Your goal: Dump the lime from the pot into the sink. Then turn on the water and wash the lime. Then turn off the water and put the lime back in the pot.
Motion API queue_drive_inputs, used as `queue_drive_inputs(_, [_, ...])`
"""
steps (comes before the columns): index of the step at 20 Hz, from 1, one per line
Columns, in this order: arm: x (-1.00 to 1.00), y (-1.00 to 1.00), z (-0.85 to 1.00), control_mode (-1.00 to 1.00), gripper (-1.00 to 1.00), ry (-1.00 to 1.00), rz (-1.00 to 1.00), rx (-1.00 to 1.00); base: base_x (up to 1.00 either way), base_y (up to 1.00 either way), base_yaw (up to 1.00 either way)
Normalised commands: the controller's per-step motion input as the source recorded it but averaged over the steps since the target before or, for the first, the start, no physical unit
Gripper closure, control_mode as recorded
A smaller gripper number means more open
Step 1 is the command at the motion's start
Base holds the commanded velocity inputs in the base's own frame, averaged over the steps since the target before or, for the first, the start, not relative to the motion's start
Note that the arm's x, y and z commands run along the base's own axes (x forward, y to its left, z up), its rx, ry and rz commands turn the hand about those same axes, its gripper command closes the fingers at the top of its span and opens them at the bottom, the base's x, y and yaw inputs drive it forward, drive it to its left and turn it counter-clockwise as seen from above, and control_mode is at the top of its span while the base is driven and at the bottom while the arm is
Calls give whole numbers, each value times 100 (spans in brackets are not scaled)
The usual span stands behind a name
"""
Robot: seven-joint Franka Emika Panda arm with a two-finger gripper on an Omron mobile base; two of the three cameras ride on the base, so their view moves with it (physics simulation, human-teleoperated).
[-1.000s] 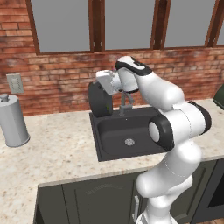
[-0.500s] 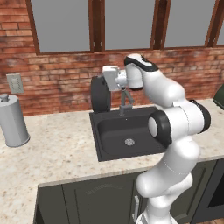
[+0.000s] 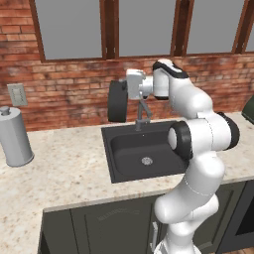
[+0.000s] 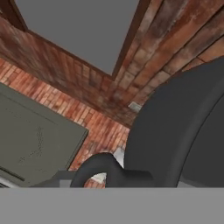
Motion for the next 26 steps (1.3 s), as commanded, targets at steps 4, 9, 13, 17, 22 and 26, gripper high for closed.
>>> queue_drive_inputs(4, [3,-25,17,-100,100,0,2,13,0,0,0])
queue_drive_inputs(9, [9,-28,6,-100,100,3,2,13,0,0,0])
queue_drive_inputs(13, [11,-31,5,-100,100,2,1,12,0,0,0])
queue_drive_inputs(17, [12,-36,3,-100,100,1,1,11,0,0,0])
queue_drive_inputs(22, [13,-35,1,-100,100,3,2,11,0,0,0])
queue_drive_inputs(26, [6,-14,0,-100,100,4,2,11,0,0,0])
